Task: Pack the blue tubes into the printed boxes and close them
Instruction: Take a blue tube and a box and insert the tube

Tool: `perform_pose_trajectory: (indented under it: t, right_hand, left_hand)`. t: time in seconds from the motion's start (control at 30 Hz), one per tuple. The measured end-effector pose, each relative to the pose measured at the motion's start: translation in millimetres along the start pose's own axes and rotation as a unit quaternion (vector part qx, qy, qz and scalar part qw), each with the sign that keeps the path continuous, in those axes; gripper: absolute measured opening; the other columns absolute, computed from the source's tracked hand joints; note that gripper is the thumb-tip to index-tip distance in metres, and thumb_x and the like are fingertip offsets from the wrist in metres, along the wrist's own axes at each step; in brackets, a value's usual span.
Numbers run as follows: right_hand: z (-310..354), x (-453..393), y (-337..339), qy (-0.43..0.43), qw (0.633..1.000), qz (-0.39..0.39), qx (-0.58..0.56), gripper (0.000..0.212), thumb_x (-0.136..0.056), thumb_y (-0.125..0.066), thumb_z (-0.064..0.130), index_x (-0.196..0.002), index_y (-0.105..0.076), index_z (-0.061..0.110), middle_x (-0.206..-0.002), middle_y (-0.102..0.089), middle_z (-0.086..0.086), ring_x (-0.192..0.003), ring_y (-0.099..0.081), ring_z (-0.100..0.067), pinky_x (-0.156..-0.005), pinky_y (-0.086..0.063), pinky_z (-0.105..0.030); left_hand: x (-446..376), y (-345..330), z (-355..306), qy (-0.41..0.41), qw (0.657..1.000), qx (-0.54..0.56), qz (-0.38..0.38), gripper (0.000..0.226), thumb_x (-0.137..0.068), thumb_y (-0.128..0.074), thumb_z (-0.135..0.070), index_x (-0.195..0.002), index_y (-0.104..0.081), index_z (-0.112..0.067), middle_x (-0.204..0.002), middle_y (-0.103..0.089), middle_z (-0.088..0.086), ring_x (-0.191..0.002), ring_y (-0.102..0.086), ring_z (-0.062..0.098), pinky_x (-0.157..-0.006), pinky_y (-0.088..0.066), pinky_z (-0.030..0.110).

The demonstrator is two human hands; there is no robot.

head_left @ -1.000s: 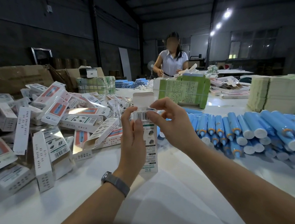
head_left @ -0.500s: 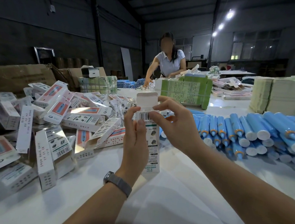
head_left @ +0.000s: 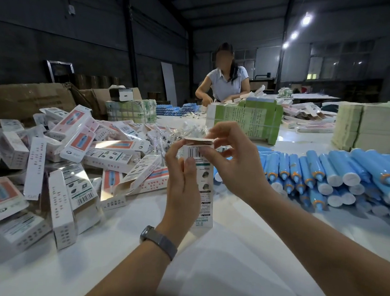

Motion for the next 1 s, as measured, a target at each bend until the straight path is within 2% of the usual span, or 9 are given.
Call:
perform_pose_trajectory:
  t: [0.07,0.2,0.4,0.5,0.57,0.67,0.8,0.9,1.0]
  right_hand:
    - [-1.2,-0.1,0.6,0.01,0.999,0.007,0.033,0.019,-0.087,-0.074,0.016,-0.099,-0.061,0.025,-0.095,-0.064,0.017,-0.085,-0.061,-0.003,-0.069,-0.051,-0.02]
    - [-2.7,-0.5,1.0,0.026,0.997,0.019,0.069,0.007,-0.088,-0.073,0.013,-0.094,-0.07,0.017,-0.096,-0.065,0.009,-0.088,-0.06,-0.006,-0.069,-0.05,-0.017]
    - [-2.3,2.0,-0.4,0.029,0.998,0.027,0.055,0.008,-0.088,-0.073,0.01,-0.095,-0.069,0.014,-0.102,-0.065,0.003,-0.088,-0.06,-0.008,-0.066,-0.051,-0.023]
    - [-1.8,3.7,-0.4,0.014,0.999,0.036,0.029,0.008,-0.088,-0.071,0.012,-0.094,-0.068,0.015,-0.104,-0.064,0.004,-0.091,-0.06,-0.01,-0.069,-0.053,-0.026]
    - [-0.7,3.3,-1.4,-0.002,0.999,0.037,0.006,0.001,-0.091,-0.068,0.016,-0.091,-0.067,0.015,-0.102,-0.063,0.005,-0.092,-0.061,-0.011,-0.076,-0.055,-0.028]
    - [0.4,0.6,-2.8,-0.037,0.998,0.028,-0.033,0.009,-0.093,-0.066,0.014,-0.085,-0.066,0.015,-0.097,-0.063,0.002,-0.089,-0.062,-0.012,-0.082,-0.056,-0.039]
    - [1.5,-0.4,-3.7,-0.048,0.998,0.031,-0.026,0.016,-0.09,-0.07,0.009,-0.085,-0.064,0.023,-0.093,-0.059,0.005,-0.08,-0.058,-0.002,-0.075,-0.053,-0.023]
    - [2.2,1.2,-4.4,-0.04,0.999,0.024,-0.001,0.013,-0.09,-0.07,0.011,-0.09,-0.066,0.024,-0.092,-0.056,0.009,-0.08,-0.058,0.0,-0.074,-0.051,-0.02]
    - [3.9,2.2,-5.1,-0.028,0.999,0.024,0.017,0.01,-0.09,-0.07,0.011,-0.094,-0.07,0.02,-0.093,-0.057,0.004,-0.082,-0.059,-0.005,-0.076,-0.053,-0.026]
  left_hand:
    - [-0.4,-0.3,-1.3,0.004,1.0,-0.013,-0.008,0.033,-0.105,-0.036,-0.036,-0.121,-0.031,-0.064,-0.115,-0.065,-0.008,-0.102,-0.067,0.022,-0.089,-0.057,0.046]
    - [-1.2,0.3,-0.8,-0.006,1.0,-0.027,0.011,0.042,-0.106,-0.032,-0.035,-0.126,-0.027,-0.071,-0.107,-0.056,-0.04,-0.097,-0.06,-0.003,-0.086,-0.054,0.029]
    - [-0.5,0.8,8.9,-0.036,0.998,-0.047,0.002,0.037,-0.11,-0.029,-0.015,-0.139,-0.029,-0.038,-0.097,-0.047,-0.055,-0.088,-0.05,-0.025,-0.077,-0.045,0.004]
    - [-0.8,2.2,5.0,-0.024,0.999,-0.031,-0.002,0.035,-0.109,-0.03,-0.025,-0.13,-0.036,-0.053,-0.091,-0.061,-0.012,-0.077,-0.06,0.013,-0.069,-0.052,0.037]
    - [-1.5,3.2,2.4,-0.015,1.0,-0.022,-0.005,0.035,-0.108,-0.03,-0.025,-0.125,-0.038,-0.055,-0.09,-0.056,0.01,-0.076,-0.057,0.03,-0.067,-0.051,0.043]
    - [-2.6,3.7,3.0,-0.041,0.999,-0.033,-0.006,0.028,-0.109,-0.031,-0.018,-0.125,-0.041,-0.039,-0.083,-0.054,-0.015,-0.066,-0.053,0.003,-0.059,-0.048,0.023]
    - [-3.6,3.5,-0.9,-0.028,0.998,-0.049,0.0,0.033,-0.106,-0.032,-0.028,-0.12,-0.039,-0.057,-0.086,-0.052,-0.019,-0.068,-0.056,0.002,-0.061,-0.052,0.034]
    - [-3.0,3.8,-4.9,-0.023,0.999,-0.039,-0.006,0.035,-0.105,-0.032,-0.031,-0.115,-0.04,-0.064,-0.09,-0.056,-0.008,-0.072,-0.06,0.008,-0.065,-0.055,0.04]
    - [-2.4,3.8,-9.2,0.003,1.0,-0.006,-0.023,0.031,-0.104,-0.033,-0.032,-0.112,-0.044,-0.061,-0.092,-0.056,0.012,-0.079,-0.061,0.036,-0.068,-0.053,0.059]
Point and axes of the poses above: each hand's wrist, its own x-axis away from the middle knuckle, its own y-axis out of the back of the hand, z = x × y, the point moved 1 cm from there along -x, towards the middle knuckle
